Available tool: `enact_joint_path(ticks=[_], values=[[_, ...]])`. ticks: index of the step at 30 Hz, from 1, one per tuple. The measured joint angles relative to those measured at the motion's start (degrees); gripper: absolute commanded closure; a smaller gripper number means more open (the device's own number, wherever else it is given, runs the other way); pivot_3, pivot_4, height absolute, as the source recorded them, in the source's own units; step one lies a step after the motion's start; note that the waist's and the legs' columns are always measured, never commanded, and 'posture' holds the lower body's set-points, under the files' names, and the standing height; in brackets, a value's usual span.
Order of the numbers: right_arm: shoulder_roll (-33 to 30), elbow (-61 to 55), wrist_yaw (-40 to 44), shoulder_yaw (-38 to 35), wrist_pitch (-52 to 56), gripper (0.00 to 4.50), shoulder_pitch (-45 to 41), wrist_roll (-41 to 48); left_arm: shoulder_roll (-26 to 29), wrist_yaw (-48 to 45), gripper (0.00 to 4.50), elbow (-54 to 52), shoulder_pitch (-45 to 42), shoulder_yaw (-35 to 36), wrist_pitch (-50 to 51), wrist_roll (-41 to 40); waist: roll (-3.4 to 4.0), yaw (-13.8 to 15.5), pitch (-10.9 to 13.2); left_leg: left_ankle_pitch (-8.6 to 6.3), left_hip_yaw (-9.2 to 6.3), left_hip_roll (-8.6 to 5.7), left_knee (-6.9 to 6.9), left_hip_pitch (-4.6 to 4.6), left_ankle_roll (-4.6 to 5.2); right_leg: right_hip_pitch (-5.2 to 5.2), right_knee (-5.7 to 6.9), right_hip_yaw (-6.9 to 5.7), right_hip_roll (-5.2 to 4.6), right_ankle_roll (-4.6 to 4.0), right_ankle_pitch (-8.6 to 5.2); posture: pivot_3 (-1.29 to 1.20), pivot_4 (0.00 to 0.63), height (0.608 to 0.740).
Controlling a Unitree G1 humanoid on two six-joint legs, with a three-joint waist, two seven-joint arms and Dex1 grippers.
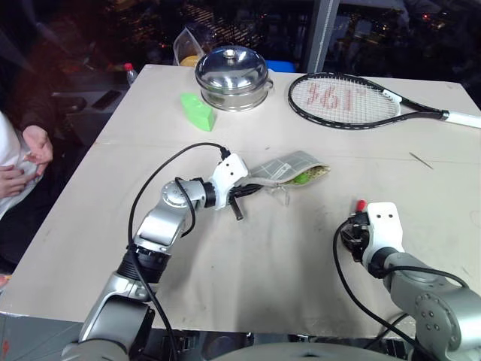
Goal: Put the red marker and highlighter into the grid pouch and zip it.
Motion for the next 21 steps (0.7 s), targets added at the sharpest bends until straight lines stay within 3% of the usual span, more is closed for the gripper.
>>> enact_joint_path(ticks=[2,4,7,9,13,21], values=[[-5.74,0.1,2.73,1.12,-0.08,4.28,-1.17,1.61,-0.27,0.29,4.5,-0.15,0.2,0.02,0.34,-0.06,0.02,0.19,0.01,-0.02,-0.01,-0.09,0.02,-0.03,0.04,0.0,-0.03,-0.04,-0.13,0.0,0.0,0.0,0.15,0.74],[-14.46,0.61,6.0,2.38,-0.5,4.29,-2.57,2.56,-0.44,0.42,4.5,-0.58,0.39,0.05,0.66,-0.16,0.11,0.35,0.07,-0.12,-0.01,-0.22,0.08,-0.08,0.22,0.01,-0.06,-0.03,-0.24,-0.06,-0.04,0.0,0.15,0.74],[-36.81,0.95,15.53,3.33,-6.71,4.29,-4.34,3.26,-0.76,0.47,4.5,-1.36,0.8,0.33,2.06,-0.74,0.5,0.13,0.34,-0.19,0.1,-0.37,0.09,-0.14,0.38,-0.03,-0.12,0.05,-0.36,0.02,-0.05,0.0,0.15,0.74],[-48.44,0.88,23.58,4.53,-15.77,4.29,-6.23,3.13,-0.89,0.33,4.5,-1.45,0.57,0.49,2.58,-0.84,0.46,-0.03,0.36,-0.19,0.03,-0.3,0.03,-0.12,0.37,-0.02,-0.11,0.03,-0.23,0.22,-0.11,0.0,0.15,0.74],[-53.64,4.62,31.45,8.62,-24.62,4.29,-14.89,3.29,-1.28,-0.19,4.5,-1.99,0.03,0.47,2.82,-1.08,0.41,-0.14,0.41,-0.16,-0.02,0.01,-0.01,-0.09,0.3,-0.04,-0.08,-0.01,0.12,0.23,-0.15,0.0,0.15,0.74],[-50.91,12.63,35.4,25.09,-29.61,4.29,-28.47,-1.25,-2.77,-2.24,4.5,-4.12,0.23,-2.18,1.76,-1.25,0.38,0.19,0.46,-0.16,0.05,-0.23,0.11,-0.2,0.3,-0.04,-0.11,-0.01,-0.27,0.14,-0.07,0.0,0.15,0.74]])
